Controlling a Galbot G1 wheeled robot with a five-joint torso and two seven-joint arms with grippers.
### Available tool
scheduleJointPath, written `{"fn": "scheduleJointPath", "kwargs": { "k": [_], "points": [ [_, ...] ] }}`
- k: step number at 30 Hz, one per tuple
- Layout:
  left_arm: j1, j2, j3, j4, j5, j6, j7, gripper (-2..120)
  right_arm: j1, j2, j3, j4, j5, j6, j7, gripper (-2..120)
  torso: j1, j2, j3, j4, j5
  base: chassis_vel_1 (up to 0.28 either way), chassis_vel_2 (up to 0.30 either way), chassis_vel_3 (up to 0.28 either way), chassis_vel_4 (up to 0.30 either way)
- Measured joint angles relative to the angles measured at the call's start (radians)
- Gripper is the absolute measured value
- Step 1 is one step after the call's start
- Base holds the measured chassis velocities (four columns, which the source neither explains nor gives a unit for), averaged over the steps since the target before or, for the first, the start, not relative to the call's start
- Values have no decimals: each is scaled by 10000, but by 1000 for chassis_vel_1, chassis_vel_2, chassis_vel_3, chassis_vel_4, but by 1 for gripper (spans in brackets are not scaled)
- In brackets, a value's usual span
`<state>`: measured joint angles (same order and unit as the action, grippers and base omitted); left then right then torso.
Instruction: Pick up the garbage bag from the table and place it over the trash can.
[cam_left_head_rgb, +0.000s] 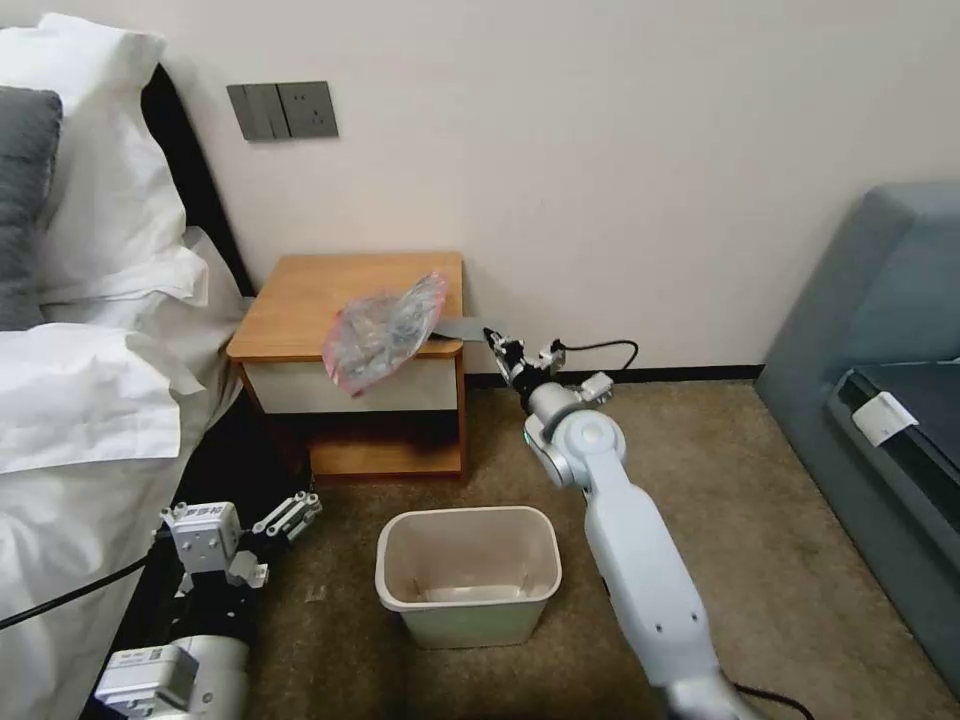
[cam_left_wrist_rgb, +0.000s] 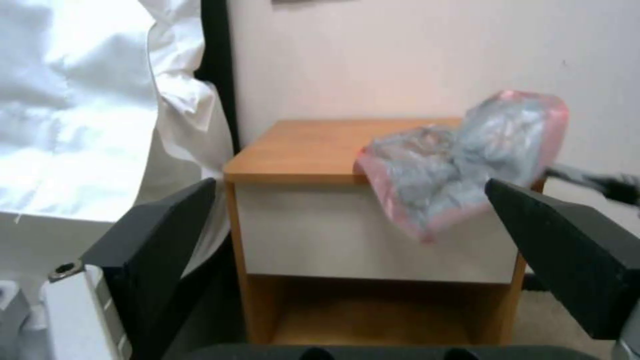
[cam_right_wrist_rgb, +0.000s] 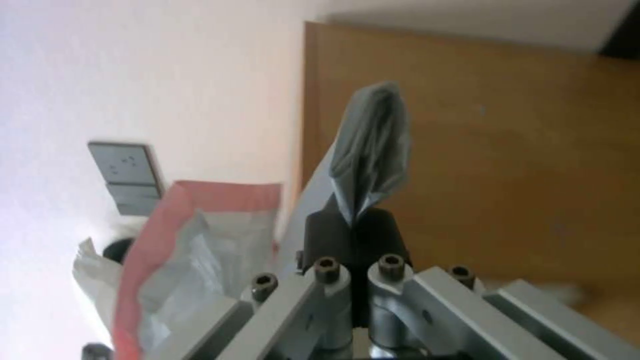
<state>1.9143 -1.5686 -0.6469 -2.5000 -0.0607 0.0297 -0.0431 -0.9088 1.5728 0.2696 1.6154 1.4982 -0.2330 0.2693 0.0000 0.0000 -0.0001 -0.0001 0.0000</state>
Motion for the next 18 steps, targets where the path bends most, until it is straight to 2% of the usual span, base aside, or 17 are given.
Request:
{"fn": "scheduleJointPath", "kwargs": {
  "k": [2,13,18],
  "points": [
    [-48,10,10,0,-4,-20,1,100,-685,-96,-59,720,19,0,209,0,0,0,0,1,0,0,0,0,0],
    [-141,49,9,54,-11,-89,17,100,-2518,-330,-357,2865,-10,-60,656,0,0,0,0,0,1,0,0,0,0],
    [-175,31,10,83,-10,-117,24,100,-3515,-533,-638,3510,-772,-188,691,0,0,0,0,2,1,0,0,0,0]
  ]
}}
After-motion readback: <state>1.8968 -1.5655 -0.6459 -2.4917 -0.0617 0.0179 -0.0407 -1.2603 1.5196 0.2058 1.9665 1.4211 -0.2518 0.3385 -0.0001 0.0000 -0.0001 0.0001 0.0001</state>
